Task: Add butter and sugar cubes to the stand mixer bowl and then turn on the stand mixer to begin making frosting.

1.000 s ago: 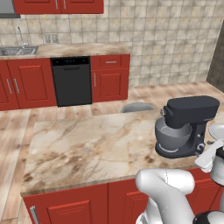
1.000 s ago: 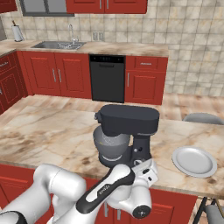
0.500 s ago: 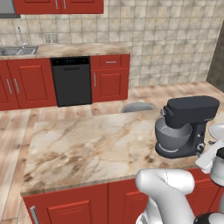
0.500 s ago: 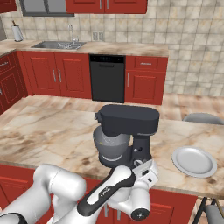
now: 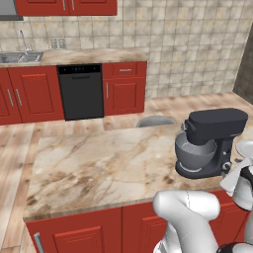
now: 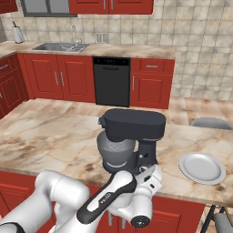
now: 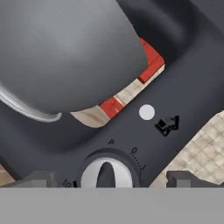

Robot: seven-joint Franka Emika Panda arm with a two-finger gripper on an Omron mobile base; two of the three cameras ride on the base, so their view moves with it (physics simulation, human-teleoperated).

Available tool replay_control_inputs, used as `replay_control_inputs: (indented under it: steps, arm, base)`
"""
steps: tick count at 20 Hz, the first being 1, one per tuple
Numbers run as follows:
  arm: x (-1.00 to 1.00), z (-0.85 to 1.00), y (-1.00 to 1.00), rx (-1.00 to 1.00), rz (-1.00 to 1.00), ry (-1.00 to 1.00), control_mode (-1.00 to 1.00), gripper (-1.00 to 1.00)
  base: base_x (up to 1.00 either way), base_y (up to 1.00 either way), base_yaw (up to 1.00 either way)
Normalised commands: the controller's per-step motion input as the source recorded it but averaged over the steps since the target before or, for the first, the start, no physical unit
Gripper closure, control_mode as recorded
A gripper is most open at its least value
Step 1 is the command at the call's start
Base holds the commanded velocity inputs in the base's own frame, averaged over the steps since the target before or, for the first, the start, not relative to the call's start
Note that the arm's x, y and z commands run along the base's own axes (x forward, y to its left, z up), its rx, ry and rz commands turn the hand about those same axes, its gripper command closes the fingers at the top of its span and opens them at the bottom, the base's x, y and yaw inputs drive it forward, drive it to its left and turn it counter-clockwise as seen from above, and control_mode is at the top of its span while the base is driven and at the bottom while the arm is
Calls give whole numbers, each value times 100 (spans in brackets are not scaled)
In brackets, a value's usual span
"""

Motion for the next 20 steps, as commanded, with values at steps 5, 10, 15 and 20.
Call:
replay_control_inputs:
  steps: [5, 10, 15, 20]
  arm:
    - [5, -1, 5, -7, -3, -1, -100, -100]
    - [6, -6, 0, -1, -1, 0, -100, -100]
    - [11, -3, -4, 0, 0, 0, -100, -100]
    - [9, -6, -11, 0, 0, 0, -100, -100]
  base:
    - [0, 0, 0]
    - [0, 0, 0]
    - [0, 0, 0]
    - [0, 0, 0]
